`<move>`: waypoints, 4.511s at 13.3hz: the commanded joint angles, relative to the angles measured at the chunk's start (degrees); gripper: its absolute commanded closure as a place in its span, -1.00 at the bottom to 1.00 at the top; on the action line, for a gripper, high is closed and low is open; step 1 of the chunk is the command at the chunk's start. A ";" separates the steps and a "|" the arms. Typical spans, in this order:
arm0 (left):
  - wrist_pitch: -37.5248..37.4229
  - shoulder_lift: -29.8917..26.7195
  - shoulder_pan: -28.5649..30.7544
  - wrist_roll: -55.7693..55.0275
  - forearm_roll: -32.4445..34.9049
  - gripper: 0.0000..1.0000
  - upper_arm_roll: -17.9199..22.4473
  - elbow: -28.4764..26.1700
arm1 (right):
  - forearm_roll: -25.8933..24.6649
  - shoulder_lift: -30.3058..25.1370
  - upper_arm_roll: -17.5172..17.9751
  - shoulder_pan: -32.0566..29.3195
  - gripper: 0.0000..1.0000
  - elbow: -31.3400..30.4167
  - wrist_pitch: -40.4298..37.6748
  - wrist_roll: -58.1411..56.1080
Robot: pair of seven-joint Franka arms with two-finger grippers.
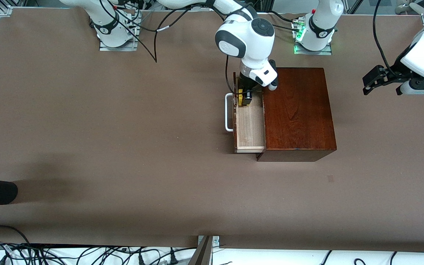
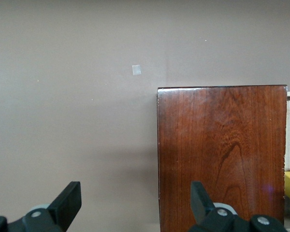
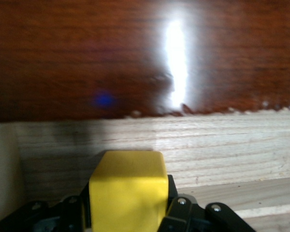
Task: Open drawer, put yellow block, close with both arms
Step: 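Lower the cube into the drawer and open the right gripper, then raise the right gripper away while the left gripper reaches the drawer front, then push the drawer shut into the box with the left gripper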
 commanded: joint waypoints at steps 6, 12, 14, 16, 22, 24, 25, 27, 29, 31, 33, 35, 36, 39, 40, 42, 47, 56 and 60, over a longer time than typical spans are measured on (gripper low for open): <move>-0.27 0.81 0.01 0.06 -0.50 -1.00 -0.72 1.74 | -0.59 2.36 0.24 -0.90 -1.00 1.73 2.20 -0.93; -3.60 1.69 -0.17 0.59 -1.20 -1.00 -0.80 2.80 | -0.15 -8.25 -0.29 -3.79 -1.00 2.87 -5.35 -0.31; -5.01 1.69 -0.08 0.76 -1.29 -1.00 -2.12 2.80 | 0.11 -12.91 -0.29 -9.31 -1.00 2.78 -7.28 -0.92; -5.02 1.78 -0.08 0.76 -1.29 -1.00 -4.39 3.15 | 0.11 -17.57 -0.38 -14.24 -1.00 2.61 -7.74 -0.23; -4.23 6.15 -0.26 22.44 -1.72 -1.00 -14.05 4.12 | 14.60 -28.46 -5.81 -28.57 -1.00 -4.29 -8.61 0.04; -2.65 9.94 -0.26 24.58 -1.99 -1.00 -20.19 4.12 | 15.40 -36.71 -6.01 -33.13 -1.00 -14.91 -8.70 3.44; 0.40 12.04 -0.26 26.76 -1.82 -1.00 -23.62 4.47 | 15.40 -41.19 -6.00 -35.59 -1.00 -20.54 -8.79 4.94; 4.99 20.55 -0.35 33.70 -1.55 -1.00 -29.69 10.41 | 15.40 -46.93 -6.00 -40.07 -1.00 -27.60 -11.06 6.36; 5.09 30.38 -2.01 38.70 -1.90 -1.00 -32.78 18.06 | 15.32 -48.88 -6.00 -43.86 -1.00 -30.17 -13.96 9.42; 5.35 33.59 -4.99 45.05 -1.55 -1.00 -33.76 19.59 | 14.44 -49.50 -6.09 -45.54 -1.00 -31.05 -17.30 16.36; 7.97 36.21 -7.63 45.93 -0.94 -1.00 -33.59 18.80 | 13.13 -49.41 -6.79 -45.55 -1.00 -30.97 -19.94 22.51; 11.05 40.61 -11.14 45.94 7.53 -1.00 -33.50 18.80 | 12.42 -49.15 -6.88 -45.55 -1.00 -30.97 -20.48 23.77; 12.37 42.54 -12.98 45.16 11.42 -1.00 -33.50 18.88 | 11.37 -49.06 -6.80 -45.55 -1.00 -30.71 -20.39 23.86; 16.08 44.57 -17.92 43.75 14.62 -1.00 -31.93 18.71 | 10.57 -48.53 -6.79 -45.55 -1.00 -29.65 -20.48 23.51; 15.90 45.19 -18.01 43.66 15.06 -1.00 -31.57 18.36 | 10.57 -48.45 -6.80 -45.55 -1.00 -29.56 -20.48 23.24; 15.55 45.55 -18.01 43.74 18.46 -1.00 -29.82 15.91 | 10.74 -48.53 -6.80 -45.55 -1.00 -29.39 -20.57 23.50; 2.65 44.76 -16.87 43.48 25.34 -1.00 -28.93 15.19 | 10.13 -48.62 -6.71 -45.55 -1.00 -27.98 -20.74 23.50; -2.38 43.71 -12.03 44.80 24.21 -1.00 -28.93 15.63 | 10.30 -48.53 -6.71 -45.46 -1.00 -27.63 -20.04 23.59; -2.21 37.49 -11.24 29.81 14.03 -1.00 -31.04 17.47 | 10.30 -48.80 -6.80 -45.46 -1.00 -26.93 -20.66 23.50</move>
